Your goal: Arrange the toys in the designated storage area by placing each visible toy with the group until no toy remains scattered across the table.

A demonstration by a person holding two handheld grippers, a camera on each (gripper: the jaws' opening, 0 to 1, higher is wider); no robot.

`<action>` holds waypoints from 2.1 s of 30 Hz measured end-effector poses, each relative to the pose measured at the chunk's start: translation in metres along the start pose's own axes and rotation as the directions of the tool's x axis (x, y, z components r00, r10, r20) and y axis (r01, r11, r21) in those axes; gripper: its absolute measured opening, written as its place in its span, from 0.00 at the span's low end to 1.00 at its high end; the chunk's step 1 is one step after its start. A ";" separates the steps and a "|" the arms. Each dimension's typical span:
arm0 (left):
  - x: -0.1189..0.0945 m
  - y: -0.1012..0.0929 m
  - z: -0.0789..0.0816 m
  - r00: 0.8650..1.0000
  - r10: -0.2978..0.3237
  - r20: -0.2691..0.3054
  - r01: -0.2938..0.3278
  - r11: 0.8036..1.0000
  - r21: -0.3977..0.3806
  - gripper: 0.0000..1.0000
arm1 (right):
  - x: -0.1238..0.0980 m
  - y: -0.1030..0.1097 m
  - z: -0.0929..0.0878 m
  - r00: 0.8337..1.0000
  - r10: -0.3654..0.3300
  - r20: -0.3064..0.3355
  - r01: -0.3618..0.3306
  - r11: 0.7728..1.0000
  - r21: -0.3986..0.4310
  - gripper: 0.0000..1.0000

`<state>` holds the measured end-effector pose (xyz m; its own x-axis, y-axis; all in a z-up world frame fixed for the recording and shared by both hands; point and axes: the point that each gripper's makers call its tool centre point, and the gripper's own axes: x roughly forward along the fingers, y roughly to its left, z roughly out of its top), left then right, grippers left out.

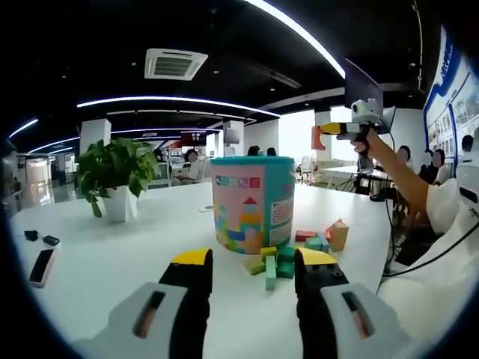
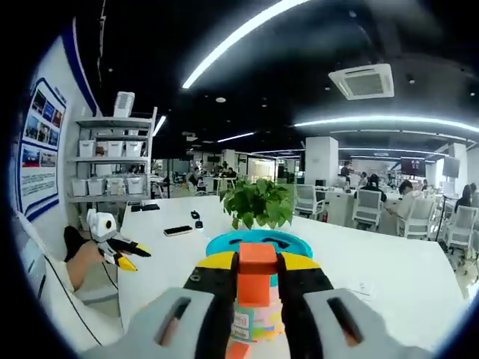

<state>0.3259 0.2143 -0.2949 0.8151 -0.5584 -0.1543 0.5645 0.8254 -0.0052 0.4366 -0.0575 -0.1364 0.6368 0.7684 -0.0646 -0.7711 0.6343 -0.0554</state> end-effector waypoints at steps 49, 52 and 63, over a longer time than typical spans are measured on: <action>-0.003 0.005 0.000 1.000 0.002 0.013 -0.002 1.000 -0.005 0.45 | 0.182 0.014 -0.023 0.995 0.002 -0.095 -0.015 0.991 -0.133 0.20; -0.003 0.005 -0.001 1.000 0.001 0.010 -0.001 1.000 -0.004 0.45 | 0.184 0.012 -0.023 0.995 -0.004 -0.100 -0.009 0.992 -0.124 0.21; -0.003 0.004 0.000 1.000 0.002 0.012 -0.001 1.000 -0.004 0.45 | 0.182 0.014 -0.025 0.988 0.112 -0.105 -0.123 0.987 -0.101 0.20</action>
<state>0.3261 0.2196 -0.2944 0.8175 -0.5582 -0.1421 0.5628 0.8266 -0.0090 0.5421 0.0893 -0.1743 0.5429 0.8213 -0.1750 -0.8392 0.5234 -0.1475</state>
